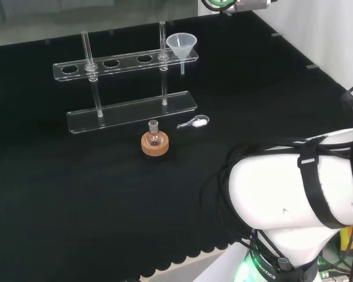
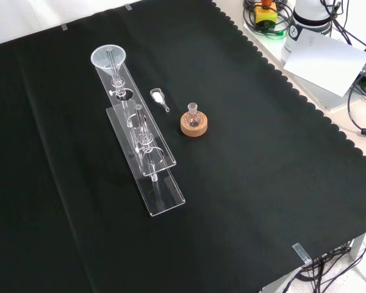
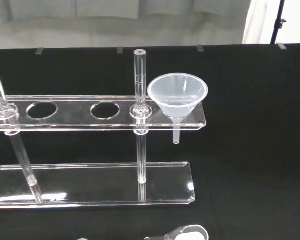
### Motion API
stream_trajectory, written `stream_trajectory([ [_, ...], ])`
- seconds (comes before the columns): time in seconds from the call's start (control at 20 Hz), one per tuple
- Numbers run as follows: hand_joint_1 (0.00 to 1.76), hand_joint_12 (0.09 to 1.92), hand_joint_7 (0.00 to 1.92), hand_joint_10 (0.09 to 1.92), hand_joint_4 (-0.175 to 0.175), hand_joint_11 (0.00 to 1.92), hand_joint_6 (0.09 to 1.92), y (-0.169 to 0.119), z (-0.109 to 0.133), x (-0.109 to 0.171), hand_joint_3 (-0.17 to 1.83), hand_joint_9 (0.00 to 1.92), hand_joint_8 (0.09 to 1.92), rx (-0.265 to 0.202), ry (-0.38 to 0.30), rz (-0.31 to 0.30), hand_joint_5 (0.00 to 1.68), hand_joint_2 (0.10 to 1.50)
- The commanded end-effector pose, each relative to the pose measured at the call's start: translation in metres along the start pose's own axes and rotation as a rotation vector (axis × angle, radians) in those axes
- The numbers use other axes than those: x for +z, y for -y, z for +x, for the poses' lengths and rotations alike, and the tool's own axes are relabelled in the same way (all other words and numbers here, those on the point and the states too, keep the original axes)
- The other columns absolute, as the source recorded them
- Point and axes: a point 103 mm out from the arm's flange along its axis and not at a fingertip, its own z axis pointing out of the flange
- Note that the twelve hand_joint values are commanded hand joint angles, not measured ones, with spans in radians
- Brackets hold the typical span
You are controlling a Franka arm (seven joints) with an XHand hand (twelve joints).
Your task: Pick up the funnel from the transparent funnel stand.
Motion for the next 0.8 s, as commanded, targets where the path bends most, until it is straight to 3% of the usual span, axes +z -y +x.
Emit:
stream_trajectory([
  [0.05,0.0,1.32,0.04,0.65,-0.001,0.26,0.09,-0.021,-0.019,0.015,0.41,0.23,0.56,0.038,-0.007,0.015,0.21,1.22],
  [0.15,0.0,1.32,0.04,0.65,-0.002,0.26,0.09,-0.034,-0.026,0.023,0.41,0.23,0.56,0.043,0.003,0.025,0.21,1.22],
  [0.45,0.0,1.33,0.04,0.65,-0.003,0.26,0.09,-0.101,-0.039,0.044,0.39,0.24,0.56,-0.008,-0.009,0.056,0.21,1.19],
  [0.8,0.08,1.35,0.06,0.67,-0.012,0.24,0.09,-0.172,-0.038,0.071,0.34,0.25,0.57,-0.05,-0.018,0.102,0.2,1.13],
])
